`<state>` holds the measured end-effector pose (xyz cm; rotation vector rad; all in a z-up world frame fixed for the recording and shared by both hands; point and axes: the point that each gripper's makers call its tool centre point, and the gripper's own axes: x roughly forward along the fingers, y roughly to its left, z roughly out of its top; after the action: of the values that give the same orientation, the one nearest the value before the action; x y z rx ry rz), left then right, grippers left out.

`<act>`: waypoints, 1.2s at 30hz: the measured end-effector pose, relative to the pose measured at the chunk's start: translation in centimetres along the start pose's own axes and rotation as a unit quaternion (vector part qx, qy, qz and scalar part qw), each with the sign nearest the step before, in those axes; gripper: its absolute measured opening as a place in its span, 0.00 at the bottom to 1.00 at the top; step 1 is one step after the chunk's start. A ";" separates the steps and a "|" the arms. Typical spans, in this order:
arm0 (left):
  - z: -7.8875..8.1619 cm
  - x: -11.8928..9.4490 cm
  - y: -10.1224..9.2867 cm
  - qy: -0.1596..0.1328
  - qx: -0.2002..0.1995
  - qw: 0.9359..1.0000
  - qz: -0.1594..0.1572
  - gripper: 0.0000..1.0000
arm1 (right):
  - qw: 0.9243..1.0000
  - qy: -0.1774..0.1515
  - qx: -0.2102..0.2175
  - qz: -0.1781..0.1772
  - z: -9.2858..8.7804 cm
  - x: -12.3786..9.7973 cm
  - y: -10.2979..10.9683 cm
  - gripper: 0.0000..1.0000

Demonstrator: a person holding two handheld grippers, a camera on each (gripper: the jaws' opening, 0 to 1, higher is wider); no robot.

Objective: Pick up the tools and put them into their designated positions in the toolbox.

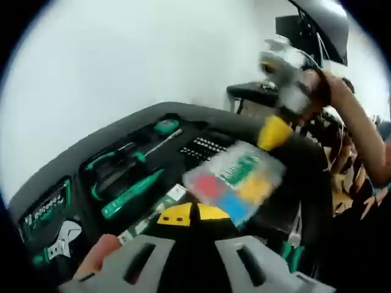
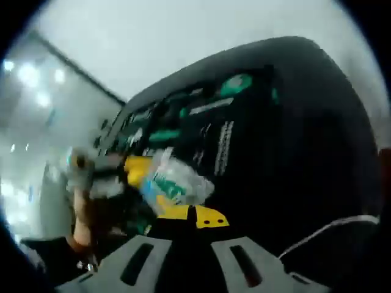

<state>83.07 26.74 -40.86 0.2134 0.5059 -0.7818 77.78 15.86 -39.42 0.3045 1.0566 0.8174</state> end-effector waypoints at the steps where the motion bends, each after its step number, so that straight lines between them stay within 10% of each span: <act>1: 0.5 0.4 0.0 -0.006 -0.014 1.000 -0.002 0.06 | 1.000 -0.014 -0.026 -0.005 -0.4 -0.3 0.6 0.00; 3: 0.9 1.2 -1.1 0.000 0.002 1.000 -0.022 0.06 | 0.994 -0.062 -0.089 -0.033 0.5 -0.8 0.5 0.00; 5: 0.6 0.8 -1.1 0.035 0.049 0.998 -0.012 0.06 | 0.968 -0.181 -0.150 -0.091 4.9 -1.6 -1.0 0.00; 10: -1.2 -4.6 -4.7 0.033 0.088 0.994 -0.065 0.07 | 0.963 -0.120 -0.220 -0.098 1.9 1.1 -1.9 0.00; 13: -3.0 -4.2 -4.7 0.066 0.118 0.989 -0.065 0.09 | 0.982 -0.105 -0.147 -0.059 -1.1 0.9 -0.4 0.00; 17: -1.5 -1.4 -6.7 0.037 0.099 0.990 -0.090 0.10 | 0.976 -0.065 -0.182 -0.098 -3.5 0.1 -0.8 0.00; 20: -0.4 0.0 -9.5 0.035 0.117 0.986 -0.111 0.09 | 0.958 -0.084 -0.164 -0.220 -3.5 -2.5 -3.0 0.00; 23: -0.3 1.5 -11.4 0.059 0.154 0.979 -0.117 0.07 | 0.932 -0.110 -0.245 -0.245 -2.9 -3.7 -3.2 0.00; 28: -0.5 0.6 -15.5 0.058 0.156 0.971 -0.170 0.07 | 0.942 -0.171 -0.135 -0.253 -3.6 -5.2 -4.7 0.00; 36: -1.2 0.2 -14.4 0.083 0.206 0.967 -0.124 0.06 | 0.919 -0.210 -0.232 -0.240 -2.6 -4.5 -2.9 0.00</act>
<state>72.43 17.01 -42.00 0.6144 0.5295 -1.1173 75.75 10.28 -39.49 -0.1813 0.4738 0.4997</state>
